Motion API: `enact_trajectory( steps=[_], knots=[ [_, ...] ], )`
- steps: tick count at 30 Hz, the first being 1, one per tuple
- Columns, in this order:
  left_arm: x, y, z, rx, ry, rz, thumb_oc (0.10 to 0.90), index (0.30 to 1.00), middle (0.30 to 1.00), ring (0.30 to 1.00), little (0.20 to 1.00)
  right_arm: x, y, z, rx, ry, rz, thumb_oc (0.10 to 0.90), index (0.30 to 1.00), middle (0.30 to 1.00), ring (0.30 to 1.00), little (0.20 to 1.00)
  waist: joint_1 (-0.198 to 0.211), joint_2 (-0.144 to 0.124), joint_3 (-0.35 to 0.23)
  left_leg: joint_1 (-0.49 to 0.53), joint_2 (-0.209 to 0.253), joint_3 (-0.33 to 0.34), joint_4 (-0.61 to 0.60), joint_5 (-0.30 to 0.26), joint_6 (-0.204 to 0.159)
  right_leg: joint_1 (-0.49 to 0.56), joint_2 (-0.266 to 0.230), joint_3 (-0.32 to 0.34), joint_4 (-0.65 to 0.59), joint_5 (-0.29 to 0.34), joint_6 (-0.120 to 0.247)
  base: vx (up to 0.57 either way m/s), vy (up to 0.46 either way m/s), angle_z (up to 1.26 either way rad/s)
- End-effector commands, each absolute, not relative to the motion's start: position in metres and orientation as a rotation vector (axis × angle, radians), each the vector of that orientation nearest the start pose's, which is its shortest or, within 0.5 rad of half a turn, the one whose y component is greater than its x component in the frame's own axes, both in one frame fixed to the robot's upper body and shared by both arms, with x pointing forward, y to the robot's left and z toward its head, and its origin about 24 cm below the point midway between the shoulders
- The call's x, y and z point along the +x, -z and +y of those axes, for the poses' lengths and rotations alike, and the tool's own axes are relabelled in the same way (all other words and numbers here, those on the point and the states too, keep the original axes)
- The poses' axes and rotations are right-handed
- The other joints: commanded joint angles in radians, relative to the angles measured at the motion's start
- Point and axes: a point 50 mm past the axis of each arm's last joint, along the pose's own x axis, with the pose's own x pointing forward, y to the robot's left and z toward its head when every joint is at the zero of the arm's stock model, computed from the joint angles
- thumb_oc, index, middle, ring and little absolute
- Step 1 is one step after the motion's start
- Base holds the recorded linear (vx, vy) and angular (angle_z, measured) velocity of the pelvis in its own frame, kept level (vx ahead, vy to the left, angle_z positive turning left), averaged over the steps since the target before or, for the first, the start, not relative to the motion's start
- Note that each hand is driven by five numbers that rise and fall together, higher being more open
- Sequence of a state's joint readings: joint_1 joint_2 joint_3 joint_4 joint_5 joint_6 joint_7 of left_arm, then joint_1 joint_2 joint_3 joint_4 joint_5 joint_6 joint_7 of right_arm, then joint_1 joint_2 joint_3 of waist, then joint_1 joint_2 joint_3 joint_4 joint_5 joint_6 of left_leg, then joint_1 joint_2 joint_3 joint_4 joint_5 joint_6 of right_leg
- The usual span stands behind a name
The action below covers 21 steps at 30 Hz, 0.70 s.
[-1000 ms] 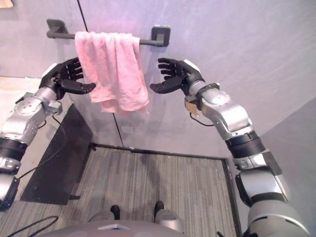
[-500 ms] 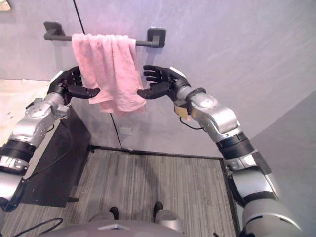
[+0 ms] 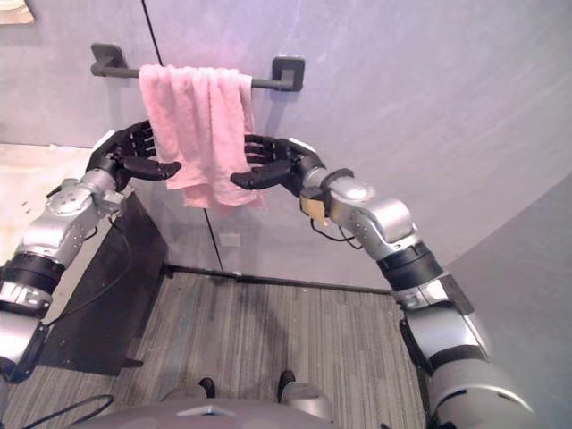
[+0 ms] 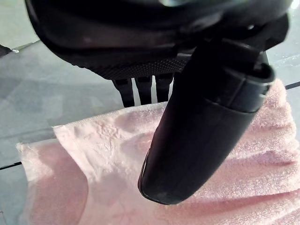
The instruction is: Organize the bathroom.
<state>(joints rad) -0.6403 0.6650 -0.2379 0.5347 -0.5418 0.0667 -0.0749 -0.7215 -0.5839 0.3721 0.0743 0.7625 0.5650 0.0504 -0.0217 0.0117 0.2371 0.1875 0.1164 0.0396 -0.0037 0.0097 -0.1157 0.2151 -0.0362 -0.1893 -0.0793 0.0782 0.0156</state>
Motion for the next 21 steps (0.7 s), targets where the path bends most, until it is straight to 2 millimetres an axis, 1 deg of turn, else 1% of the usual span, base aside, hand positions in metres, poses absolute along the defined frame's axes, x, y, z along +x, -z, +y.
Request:
enact_trajectory(
  steps=[1,5,6,8,11,13,15,21],
  knots=[
    [0.374,-0.184,0.24,0.238,0.088,-0.178,0.8,0.9,0.9,0.9,0.9,0.352,-0.209,-0.121,-0.092,-0.502,-0.004,0.8,0.9,0.9,0.9,0.9,0.039,0.036,-0.15,-0.154,0.084,0.027,-0.06,0.189,-0.074,0.056,-0.017,0.008,0.077,-0.17,0.057,0.0,0.0,0.0],
    [0.377,-0.185,0.235,0.247,0.103,-0.173,0.8,0.9,0.9,0.9,0.9,0.357,-0.219,-0.122,-0.127,-0.468,-0.025,0.8,0.9,0.9,0.9,0.9,0.042,0.038,-0.154,-0.16,0.086,0.028,-0.057,0.195,-0.073,0.055,-0.014,0.007,0.071,-0.161,0.057,0.02,-0.001,0.0],
    [0.378,-0.185,0.234,0.25,0.11,-0.17,0.8,0.9,0.9,0.9,0.9,0.36,-0.222,-0.124,-0.158,-0.44,-0.038,0.8,0.9,0.9,0.9,0.9,0.044,0.036,-0.156,-0.153,0.082,0.028,-0.061,0.188,-0.074,0.061,-0.017,0.006,0.068,-0.166,0.059,0.04,0.003,0.01],
    [0.379,-0.184,0.23,0.259,0.122,-0.169,0.8,0.9,0.9,0.9,0.9,0.362,-0.23,-0.125,-0.168,-0.418,-0.058,0.8,0.9,0.9,0.9,0.9,0.046,0.04,-0.156,-0.157,0.084,0.028,-0.058,0.19,-0.072,0.059,-0.016,0.004,0.067,-0.16,0.058,0.04,0.007,0.0],
    [0.379,-0.183,0.229,0.267,0.127,-0.166,0.8,0.9,0.9,0.9,0.9,0.364,-0.233,-0.128,-0.183,-0.395,-0.067,0.8,0.9,0.9,0.9,0.9,0.048,0.04,-0.155,-0.157,0.082,0.028,-0.057,0.185,-0.071,0.059,-0.02,0.001,0.071,-0.162,0.059,0.01,0.002,0.0],
    [0.378,-0.184,0.229,0.279,0.134,-0.168,0.8,0.9,0.9,0.9,0.9,0.365,-0.237,-0.135,-0.225,-0.343,-0.079,0.8,0.9,0.9,0.9,0.9,0.05,0.039,-0.151,-0.159,0.078,0.028,-0.055,0.175,-0.07,0.059,-0.024,-0.004,0.077,-0.165,0.06,0.0,0.0,0.0],
    [0.378,-0.185,0.229,0.28,0.135,-0.17,0.8,0.9,0.9,0.9,0.9,0.366,-0.238,-0.139,-0.226,-0.327,-0.083,0.8,0.9,0.9,0.9,0.9,0.049,0.039,-0.15,-0.159,0.076,0.027,-0.056,0.172,-0.069,0.058,-0.025,-0.005,0.077,-0.164,0.061,0.0,0.0,0.0],
    [0.375,-0.184,0.233,0.295,0.129,-0.162,0.8,0.9,0.9,0.9,0.9,0.366,-0.246,-0.157,-0.258,-0.261,-0.108,0.8,0.9,0.9,0.9,0.9,0.045,0.037,-0.154,-0.153,0.079,0.035,-0.059,0.164,-0.073,0.063,-0.028,-0.005,0.074,-0.163,0.064,0.02,0.001,0.0]
  ],
)
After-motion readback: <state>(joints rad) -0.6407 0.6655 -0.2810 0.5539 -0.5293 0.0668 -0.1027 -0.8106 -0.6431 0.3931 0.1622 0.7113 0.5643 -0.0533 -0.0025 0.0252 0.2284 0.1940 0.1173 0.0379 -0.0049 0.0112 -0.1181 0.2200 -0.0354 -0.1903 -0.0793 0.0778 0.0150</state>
